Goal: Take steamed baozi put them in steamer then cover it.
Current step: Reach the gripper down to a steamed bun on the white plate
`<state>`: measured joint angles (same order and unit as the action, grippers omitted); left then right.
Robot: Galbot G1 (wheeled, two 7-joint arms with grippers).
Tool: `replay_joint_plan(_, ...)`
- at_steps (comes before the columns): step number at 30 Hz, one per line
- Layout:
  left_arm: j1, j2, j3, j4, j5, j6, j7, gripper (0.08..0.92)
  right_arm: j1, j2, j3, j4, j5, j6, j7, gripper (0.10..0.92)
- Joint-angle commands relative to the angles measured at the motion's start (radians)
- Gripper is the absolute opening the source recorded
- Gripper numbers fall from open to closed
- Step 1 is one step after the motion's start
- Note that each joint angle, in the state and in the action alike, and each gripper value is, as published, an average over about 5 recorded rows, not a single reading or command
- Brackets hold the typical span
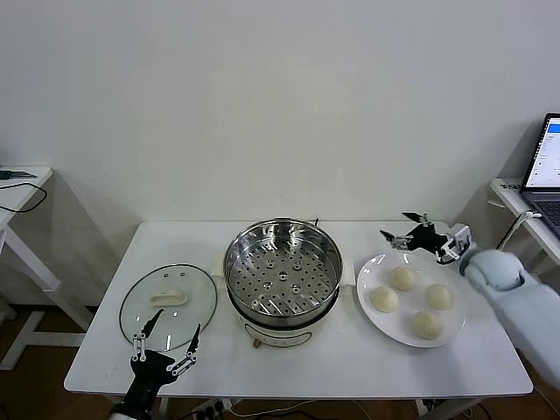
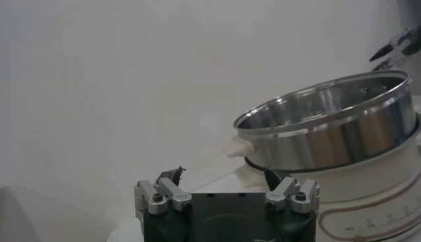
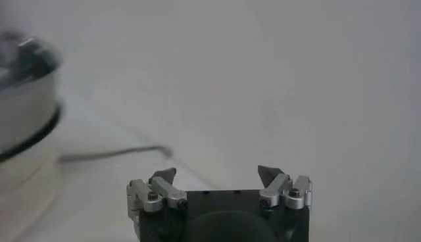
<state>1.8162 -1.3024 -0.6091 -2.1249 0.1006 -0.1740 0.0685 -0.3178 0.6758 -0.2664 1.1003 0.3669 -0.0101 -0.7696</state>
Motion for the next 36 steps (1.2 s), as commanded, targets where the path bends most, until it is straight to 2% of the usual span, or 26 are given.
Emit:
replay_joint_plan(1,0.004,-0.004,-0.005,-0.001,-0.001,0.000,-0.002,0.823,0.293,-0.016,-0.271,-0.181,-0.275,0.052,-0.450,0.823)
replay_joint_plan(8,0.023,-0.013,-0.020,-0.010,-0.001,-0.011,-0.003,0.823,0.356,0.099,-0.343,-0.248,-0.478,0.084,-0.517,0.823)
replay_joint_plan(16,0.034,-0.019,-0.027,-0.007,0.000,-0.021,-0.005,0.823,0.360,0.195,-0.343,-0.352,-0.644,0.130,-0.512,0.823)
replay_joint_plan(36,0.032,-0.026,-0.024,0.015,0.003,-0.028,-0.011,0.823,0.311,0.307,-0.302,-0.481,-0.728,0.171,-0.416,0.802)
